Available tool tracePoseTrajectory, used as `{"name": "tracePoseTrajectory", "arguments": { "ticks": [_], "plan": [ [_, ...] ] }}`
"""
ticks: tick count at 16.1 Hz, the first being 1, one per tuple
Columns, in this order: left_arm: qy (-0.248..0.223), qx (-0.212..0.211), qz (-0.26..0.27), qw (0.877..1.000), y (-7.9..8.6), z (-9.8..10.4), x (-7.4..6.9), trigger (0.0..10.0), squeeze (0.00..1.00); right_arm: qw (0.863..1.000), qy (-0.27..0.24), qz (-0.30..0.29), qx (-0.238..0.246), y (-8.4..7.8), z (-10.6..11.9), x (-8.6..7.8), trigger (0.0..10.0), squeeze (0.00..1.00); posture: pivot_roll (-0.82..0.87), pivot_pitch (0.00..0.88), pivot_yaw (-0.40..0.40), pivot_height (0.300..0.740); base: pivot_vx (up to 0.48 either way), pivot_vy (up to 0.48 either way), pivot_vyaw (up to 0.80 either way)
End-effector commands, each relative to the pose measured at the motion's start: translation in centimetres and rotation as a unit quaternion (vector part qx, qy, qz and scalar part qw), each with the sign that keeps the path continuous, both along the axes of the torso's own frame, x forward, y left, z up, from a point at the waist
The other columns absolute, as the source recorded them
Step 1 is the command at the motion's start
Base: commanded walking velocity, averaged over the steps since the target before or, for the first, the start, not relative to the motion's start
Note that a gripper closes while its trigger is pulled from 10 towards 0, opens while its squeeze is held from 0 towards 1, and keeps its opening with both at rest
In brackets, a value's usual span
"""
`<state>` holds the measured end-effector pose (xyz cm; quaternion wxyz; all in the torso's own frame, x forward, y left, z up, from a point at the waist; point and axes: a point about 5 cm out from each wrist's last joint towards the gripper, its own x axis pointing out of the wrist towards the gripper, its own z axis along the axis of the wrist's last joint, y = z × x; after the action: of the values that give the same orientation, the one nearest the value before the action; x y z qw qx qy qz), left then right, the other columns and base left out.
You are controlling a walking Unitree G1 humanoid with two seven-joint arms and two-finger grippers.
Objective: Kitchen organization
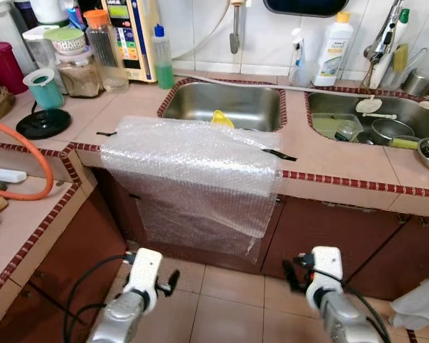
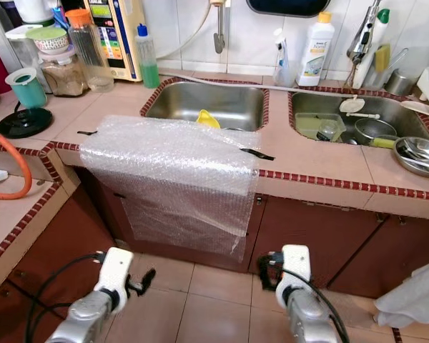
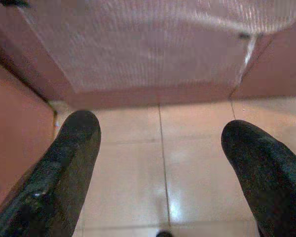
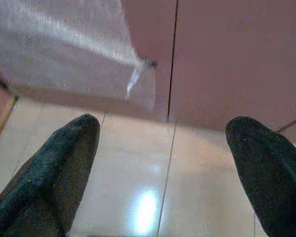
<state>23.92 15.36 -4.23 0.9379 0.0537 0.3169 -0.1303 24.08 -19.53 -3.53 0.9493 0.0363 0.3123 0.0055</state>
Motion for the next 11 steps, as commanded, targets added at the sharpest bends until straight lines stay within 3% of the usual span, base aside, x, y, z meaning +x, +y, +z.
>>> {"name": "tracePoseTrajectory", "arguments": {
  "ticks": [1, 2, 5, 11],
  "plan": [
    [0.023, 0.005, -0.003, 1.0, -0.1, -0.5, -0.2, 10.0, 0.0, 1.0, 0.019, 0.003, 0.001, 0.4, -0.6, -0.3, 10.0, 0.0, 0.02, 0.0, 0.039, 0.74, 0.0, 0.0, 0.0],
    [0.054, 0.018, -0.014, 0.998, -0.3, -1.3, -0.9, 10.0, 0.0, 0.999, 0.048, 0.016, -0.008, 1.1, -1.5, -0.8, 10.0, 0.0, 0.02, 0.0, 0.041, 0.74, 0.0, 0.0, 0.0],
    [0.124, 0.031, 0.021, 0.992, 0.7, -2.8, -2.8, 10.0, 0.0, 0.996, 0.088, 0.002, 0.009, 1.8, -2.5, -1.6, 10.0, 0.0, 0.02, 0.0, 0.049, 0.74, 0.0, 0.0, 0.0],
    [0.165, 0.013, 0.093, 0.982, 2.2, -3.8, -4.5, 10.0, 0.0, 0.988, 0.146, -0.023, 0.044, 2.9, -4.0, -3.7, 10.0, 0.0, 0.02, 0.0, 0.046, 0.74, 0.0, 0.0, 0.0]
  ]
}}
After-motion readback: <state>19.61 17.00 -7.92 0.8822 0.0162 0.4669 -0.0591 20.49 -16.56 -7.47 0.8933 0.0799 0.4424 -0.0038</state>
